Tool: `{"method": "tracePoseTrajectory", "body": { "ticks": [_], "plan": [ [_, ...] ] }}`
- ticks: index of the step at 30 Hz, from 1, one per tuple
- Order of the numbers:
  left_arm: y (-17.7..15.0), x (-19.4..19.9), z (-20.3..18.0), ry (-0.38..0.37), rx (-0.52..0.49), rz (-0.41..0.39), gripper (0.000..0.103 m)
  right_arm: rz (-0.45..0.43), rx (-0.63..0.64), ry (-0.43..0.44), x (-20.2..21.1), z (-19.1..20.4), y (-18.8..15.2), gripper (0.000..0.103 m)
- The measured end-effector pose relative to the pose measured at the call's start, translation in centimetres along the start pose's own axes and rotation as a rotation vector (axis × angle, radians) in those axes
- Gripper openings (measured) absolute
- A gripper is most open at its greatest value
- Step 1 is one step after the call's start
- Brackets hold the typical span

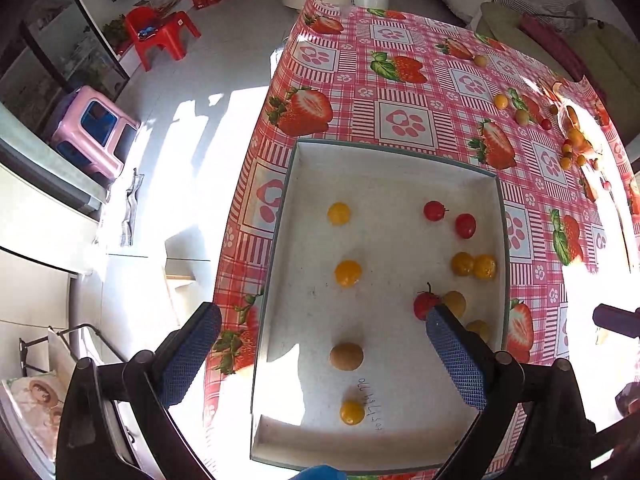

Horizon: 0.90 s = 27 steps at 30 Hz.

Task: Organize fruits

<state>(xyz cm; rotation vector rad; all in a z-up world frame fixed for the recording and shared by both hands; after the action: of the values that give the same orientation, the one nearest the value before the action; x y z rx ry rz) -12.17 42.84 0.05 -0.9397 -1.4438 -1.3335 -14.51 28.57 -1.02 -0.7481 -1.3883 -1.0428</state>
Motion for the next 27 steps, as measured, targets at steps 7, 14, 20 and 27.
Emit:
{"method": "tracePoseTrajectory", "body": {
  "ticks": [7,14,20,27],
  "plan": [
    [-2.6,1.9,-0.9,-0.004,-0.046,0.048,0.103,-0.015,-0.007,-0.009,2.6,0.0,0.2,0.103],
    [-3.5,2.7,-1.2,0.013,-0.072,0.062,0.103,-0.021,-0.012,-0.021,3.4,-0.3,0.8,0.103],
    [-3.4,2.9,-1.5,0.011,-0.087,0.07,0.103,-0.025,-0.026,-0.02,3.7,-0.5,1.5,0.103],
    [-3.2,3.0,-1.8,0.016,-0.108,0.062,0.103,-0.029,-0.025,-0.025,3.8,-0.6,2.1,0.103]
  ]
}}
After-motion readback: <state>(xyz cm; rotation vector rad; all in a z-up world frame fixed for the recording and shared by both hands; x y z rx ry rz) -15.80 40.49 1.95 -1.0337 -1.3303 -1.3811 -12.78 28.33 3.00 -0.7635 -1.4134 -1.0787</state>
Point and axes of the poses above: each gripper's, at about its wrist camera, not at the fingertips, and x roughly against the way its jaws point, z to its left, y to its top, the point moved 10 cm from there along -x, roughly the way its jaws point, and after that the axes turned 1 degree about -z, right-handed, at the moved point
